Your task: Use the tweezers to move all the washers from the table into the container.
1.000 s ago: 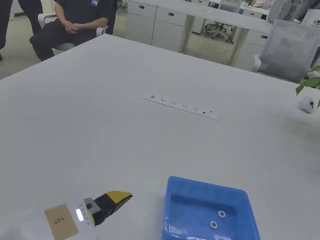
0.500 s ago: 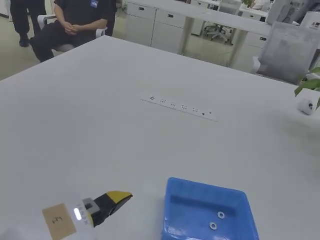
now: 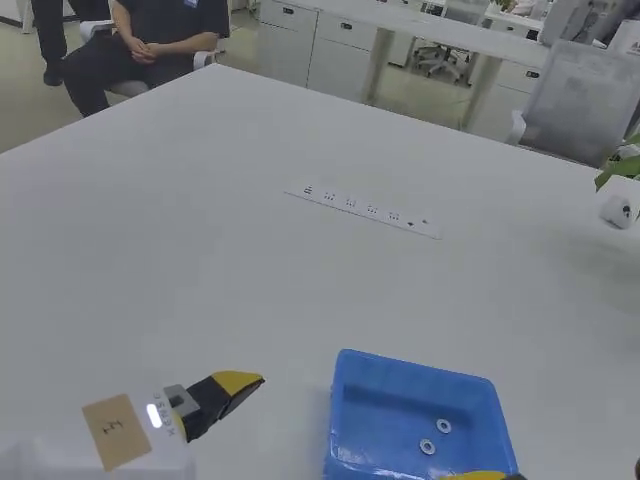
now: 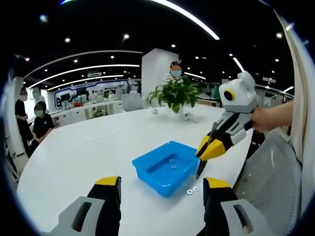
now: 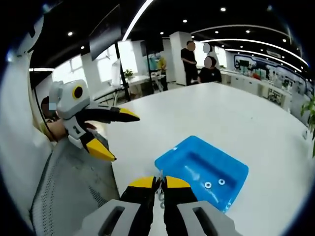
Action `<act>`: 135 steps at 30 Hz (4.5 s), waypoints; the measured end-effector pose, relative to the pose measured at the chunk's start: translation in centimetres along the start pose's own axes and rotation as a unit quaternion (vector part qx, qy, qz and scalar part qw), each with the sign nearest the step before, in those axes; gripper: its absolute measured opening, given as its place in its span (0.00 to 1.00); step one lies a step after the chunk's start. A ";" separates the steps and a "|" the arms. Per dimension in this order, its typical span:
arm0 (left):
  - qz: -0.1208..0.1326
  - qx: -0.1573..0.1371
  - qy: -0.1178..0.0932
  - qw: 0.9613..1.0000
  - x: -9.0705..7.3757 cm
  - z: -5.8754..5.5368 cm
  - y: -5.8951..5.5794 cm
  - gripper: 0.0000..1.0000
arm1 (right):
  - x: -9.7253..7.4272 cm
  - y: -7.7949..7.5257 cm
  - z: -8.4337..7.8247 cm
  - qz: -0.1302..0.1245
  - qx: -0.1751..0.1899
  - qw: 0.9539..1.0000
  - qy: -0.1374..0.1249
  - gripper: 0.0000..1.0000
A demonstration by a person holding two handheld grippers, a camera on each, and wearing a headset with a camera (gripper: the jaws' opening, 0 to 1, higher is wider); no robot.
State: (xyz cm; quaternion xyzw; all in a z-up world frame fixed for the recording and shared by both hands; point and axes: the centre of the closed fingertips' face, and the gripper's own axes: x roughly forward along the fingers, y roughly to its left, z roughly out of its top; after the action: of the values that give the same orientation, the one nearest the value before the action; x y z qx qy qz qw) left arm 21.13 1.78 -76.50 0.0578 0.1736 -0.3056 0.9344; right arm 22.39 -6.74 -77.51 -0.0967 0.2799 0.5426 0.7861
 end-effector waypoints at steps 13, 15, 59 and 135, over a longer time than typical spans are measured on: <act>-0.001 -0.001 0.000 1.000 0.0 0.0 -0.1 0.67 | -0.9 -2.4 2.5 -0.036 0.036 0.997 -0.049 0.02; -0.001 0.000 0.000 1.000 0.0 0.0 -0.1 0.67 | -0.9 -2.8 2.8 -0.040 0.044 0.997 -0.056 0.02; 0.000 -0.003 0.002 1.000 -0.1 0.0 0.3 0.67 | 5.4 -9.0 -0.6 -0.062 0.093 0.993 0.046 0.03; -0.007 0.007 0.017 1.000 0.1 -0.5 -0.2 0.65 | 2.6 -0.6 -4.7 0.031 0.033 0.994 0.100 0.03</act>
State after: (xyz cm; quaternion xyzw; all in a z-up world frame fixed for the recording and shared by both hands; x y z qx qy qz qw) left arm 20.92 1.67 -77.03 0.0681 0.1880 -0.3125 0.9286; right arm 21.96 -7.06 -82.90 -0.1155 0.3774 0.5448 0.7399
